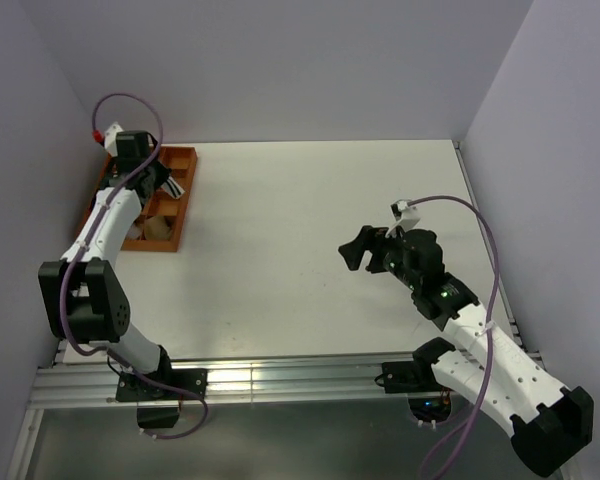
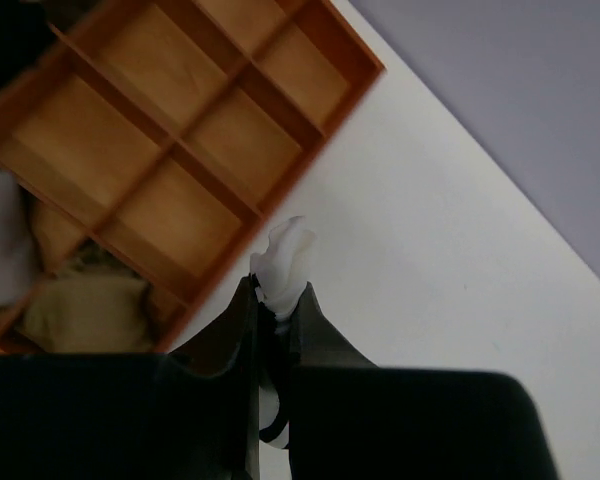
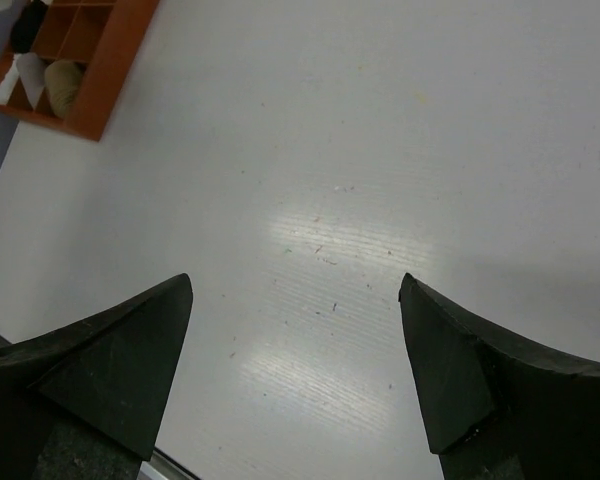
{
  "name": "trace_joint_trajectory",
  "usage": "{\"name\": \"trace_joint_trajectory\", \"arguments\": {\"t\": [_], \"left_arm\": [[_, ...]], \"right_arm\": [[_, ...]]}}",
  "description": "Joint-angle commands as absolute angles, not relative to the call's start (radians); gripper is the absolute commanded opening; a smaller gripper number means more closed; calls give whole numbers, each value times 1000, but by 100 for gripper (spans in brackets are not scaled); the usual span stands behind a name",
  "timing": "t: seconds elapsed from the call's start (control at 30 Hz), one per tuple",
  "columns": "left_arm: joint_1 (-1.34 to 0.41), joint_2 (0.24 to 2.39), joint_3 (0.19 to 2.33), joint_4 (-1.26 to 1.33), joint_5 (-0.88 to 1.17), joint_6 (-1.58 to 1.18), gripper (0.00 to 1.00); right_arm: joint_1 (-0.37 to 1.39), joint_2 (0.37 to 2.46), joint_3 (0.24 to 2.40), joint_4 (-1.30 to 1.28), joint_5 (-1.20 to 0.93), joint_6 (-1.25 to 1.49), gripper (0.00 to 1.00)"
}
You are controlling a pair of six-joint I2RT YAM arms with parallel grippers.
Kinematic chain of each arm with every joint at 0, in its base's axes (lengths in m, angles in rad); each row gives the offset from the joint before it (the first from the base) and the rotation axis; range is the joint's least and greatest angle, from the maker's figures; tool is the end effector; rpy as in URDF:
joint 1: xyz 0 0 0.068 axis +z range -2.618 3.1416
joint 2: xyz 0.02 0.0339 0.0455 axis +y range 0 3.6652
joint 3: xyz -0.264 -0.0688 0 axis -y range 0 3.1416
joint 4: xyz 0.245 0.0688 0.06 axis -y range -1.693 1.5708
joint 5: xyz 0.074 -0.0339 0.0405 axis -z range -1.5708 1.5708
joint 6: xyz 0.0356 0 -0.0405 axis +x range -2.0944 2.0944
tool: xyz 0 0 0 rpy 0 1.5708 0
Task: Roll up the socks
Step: Pick up the sock at the center of the board, then place the sock in the storage box.
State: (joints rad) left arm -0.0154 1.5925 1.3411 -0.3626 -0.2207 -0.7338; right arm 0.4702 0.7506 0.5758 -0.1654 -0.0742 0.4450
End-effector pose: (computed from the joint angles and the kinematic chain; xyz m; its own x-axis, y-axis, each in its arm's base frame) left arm 0.3669 0.0021 0.3120 -0.3181 -0.6486 -0.6915 -0.5075 0.7325 -0.4537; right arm 0.1609 0.0848 0.2735 -0.4898 0.2326 -0.8402 -0.3360 0.8389 0.4281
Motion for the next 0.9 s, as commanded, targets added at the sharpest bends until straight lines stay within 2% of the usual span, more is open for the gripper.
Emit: {"name": "trace_joint_trajectory", "arguments": {"t": [0.0,0.47,0.87], "left_arm": [[60,1650,1403,-262,-271,-654,0],[245,1893,1467,-45,-239,-496,0],[256,1968,1402,-60,-196,-492,0]], "right_arm": [[465,741,554,-124,-58,416,91],[465,790,555,-121,-66,376,91],[465,842,563,-120,-78,359,89]]}}
